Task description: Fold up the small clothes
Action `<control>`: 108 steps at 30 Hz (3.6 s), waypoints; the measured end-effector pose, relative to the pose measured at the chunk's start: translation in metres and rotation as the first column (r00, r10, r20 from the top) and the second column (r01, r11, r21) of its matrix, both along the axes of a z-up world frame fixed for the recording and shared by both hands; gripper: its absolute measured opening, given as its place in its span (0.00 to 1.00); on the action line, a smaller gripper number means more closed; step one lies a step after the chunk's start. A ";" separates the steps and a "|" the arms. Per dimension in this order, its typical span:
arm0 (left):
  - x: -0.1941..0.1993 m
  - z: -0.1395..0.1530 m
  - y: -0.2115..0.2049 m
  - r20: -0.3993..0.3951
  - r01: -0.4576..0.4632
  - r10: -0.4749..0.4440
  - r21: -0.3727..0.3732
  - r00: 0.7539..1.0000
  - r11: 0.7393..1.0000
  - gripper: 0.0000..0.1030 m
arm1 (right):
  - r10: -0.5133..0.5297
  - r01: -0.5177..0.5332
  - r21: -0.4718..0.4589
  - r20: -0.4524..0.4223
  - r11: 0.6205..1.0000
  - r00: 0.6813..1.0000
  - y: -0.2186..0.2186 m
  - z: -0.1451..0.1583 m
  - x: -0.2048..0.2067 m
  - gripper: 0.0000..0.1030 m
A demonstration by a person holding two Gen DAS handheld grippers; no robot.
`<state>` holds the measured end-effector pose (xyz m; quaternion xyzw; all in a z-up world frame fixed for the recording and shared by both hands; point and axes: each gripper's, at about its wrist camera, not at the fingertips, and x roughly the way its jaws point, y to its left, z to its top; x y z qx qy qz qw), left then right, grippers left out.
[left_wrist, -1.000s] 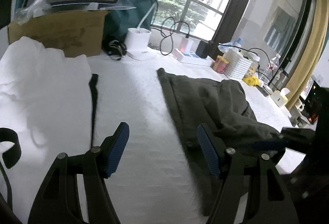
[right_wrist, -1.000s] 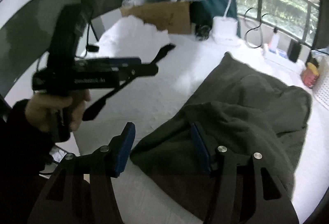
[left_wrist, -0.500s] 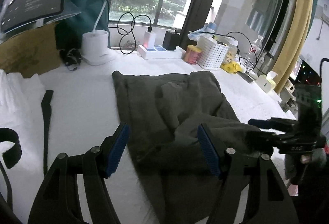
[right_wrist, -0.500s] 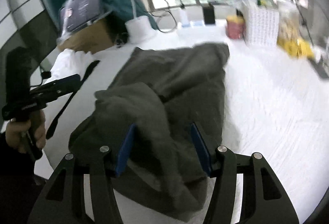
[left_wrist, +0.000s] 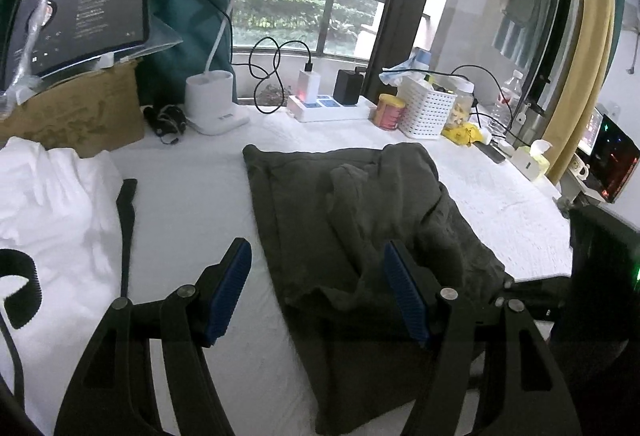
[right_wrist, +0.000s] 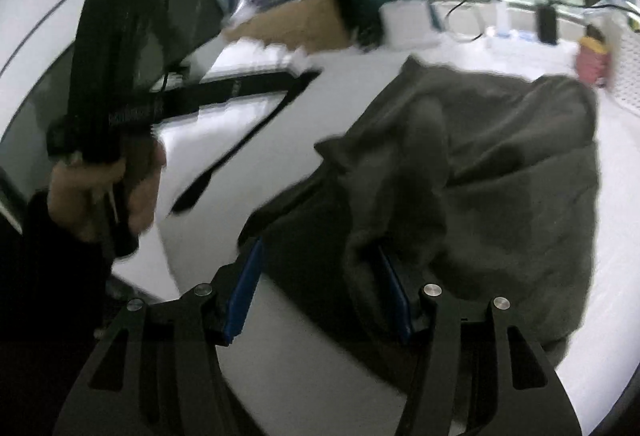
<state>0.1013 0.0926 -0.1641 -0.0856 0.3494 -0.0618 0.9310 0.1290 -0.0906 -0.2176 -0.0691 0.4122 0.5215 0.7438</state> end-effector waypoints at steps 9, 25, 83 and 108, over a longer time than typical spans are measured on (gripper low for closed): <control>-0.005 0.003 -0.033 -0.007 0.107 -0.107 -0.004 0.994 0.994 0.67 | 0.050 -0.049 -0.052 0.013 0.997 0.999 -0.011 -0.014 -0.043 0.58; 0.009 -0.032 -0.045 -0.125 0.120 -0.120 -0.012 0.985 0.993 0.67 | -0.246 0.249 -0.028 0.075 0.968 0.966 -0.093 0.007 0.021 0.58; 0.184 -0.054 0.016 -0.034 0.207 -0.206 0.031 0.978 0.978 0.04 | -0.456 0.467 0.076 -0.128 0.881 0.881 -0.070 -0.006 0.271 0.11; 0.189 -0.031 0.035 -0.011 0.072 -0.073 -0.025 0.997 0.997 0.65 | -0.499 0.501 -0.026 0.055 0.865 0.865 -0.061 -0.014 0.295 0.20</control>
